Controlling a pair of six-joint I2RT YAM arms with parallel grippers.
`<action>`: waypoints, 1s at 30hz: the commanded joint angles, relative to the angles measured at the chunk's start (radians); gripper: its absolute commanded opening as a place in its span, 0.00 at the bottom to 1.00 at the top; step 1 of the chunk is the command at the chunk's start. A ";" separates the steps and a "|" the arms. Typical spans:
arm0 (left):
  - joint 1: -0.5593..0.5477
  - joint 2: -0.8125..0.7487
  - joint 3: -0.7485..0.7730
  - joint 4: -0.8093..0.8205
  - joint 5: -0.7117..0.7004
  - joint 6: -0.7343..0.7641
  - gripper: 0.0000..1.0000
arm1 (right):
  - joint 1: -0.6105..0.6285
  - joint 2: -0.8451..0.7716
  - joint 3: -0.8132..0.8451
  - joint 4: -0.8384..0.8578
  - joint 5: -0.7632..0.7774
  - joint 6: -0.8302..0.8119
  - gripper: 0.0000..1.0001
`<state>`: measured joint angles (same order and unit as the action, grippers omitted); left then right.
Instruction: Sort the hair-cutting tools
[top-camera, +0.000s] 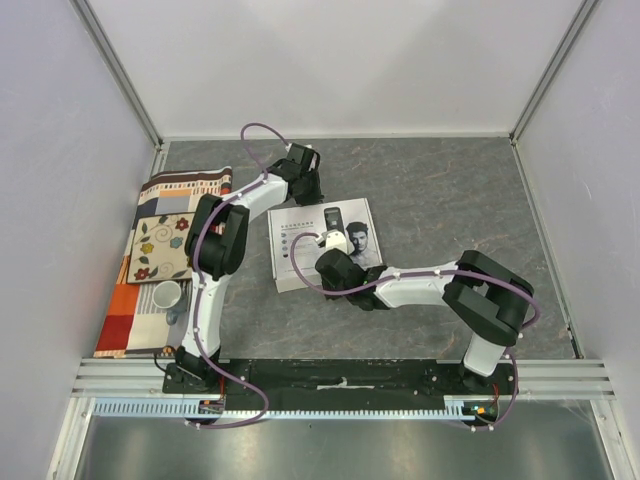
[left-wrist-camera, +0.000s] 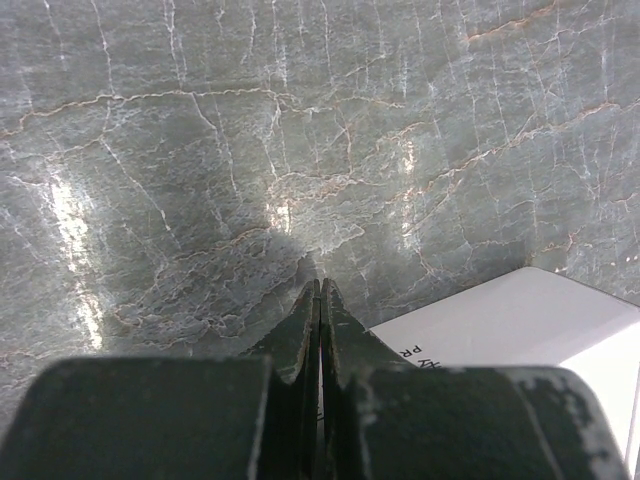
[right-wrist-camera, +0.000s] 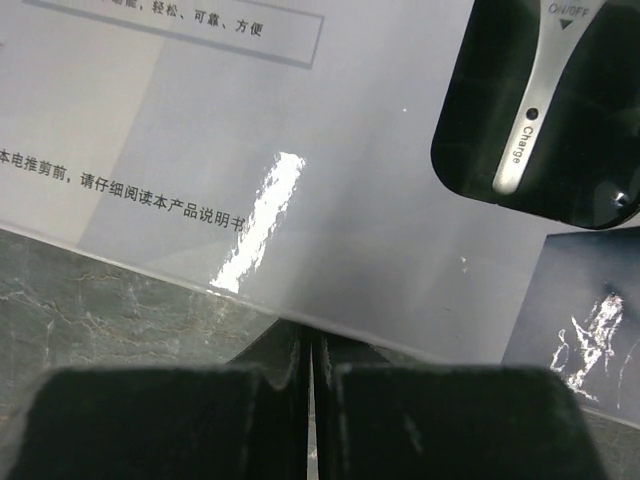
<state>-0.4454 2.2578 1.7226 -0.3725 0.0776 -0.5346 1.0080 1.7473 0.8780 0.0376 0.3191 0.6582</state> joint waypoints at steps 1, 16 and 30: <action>-0.061 -0.029 -0.101 -0.209 0.082 -0.005 0.02 | -0.039 0.050 -0.033 0.160 0.256 -0.055 0.00; -0.062 -0.194 -0.090 -0.146 0.143 0.033 0.07 | -0.013 -0.201 0.007 -0.069 0.252 -0.083 0.28; -0.061 -0.493 0.048 -0.293 0.014 0.094 0.40 | -0.023 -0.440 0.262 -0.408 0.199 -0.205 0.78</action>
<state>-0.5125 1.9182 1.7256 -0.6182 0.1097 -0.4900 0.9924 1.3327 1.0554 -0.2539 0.5114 0.5251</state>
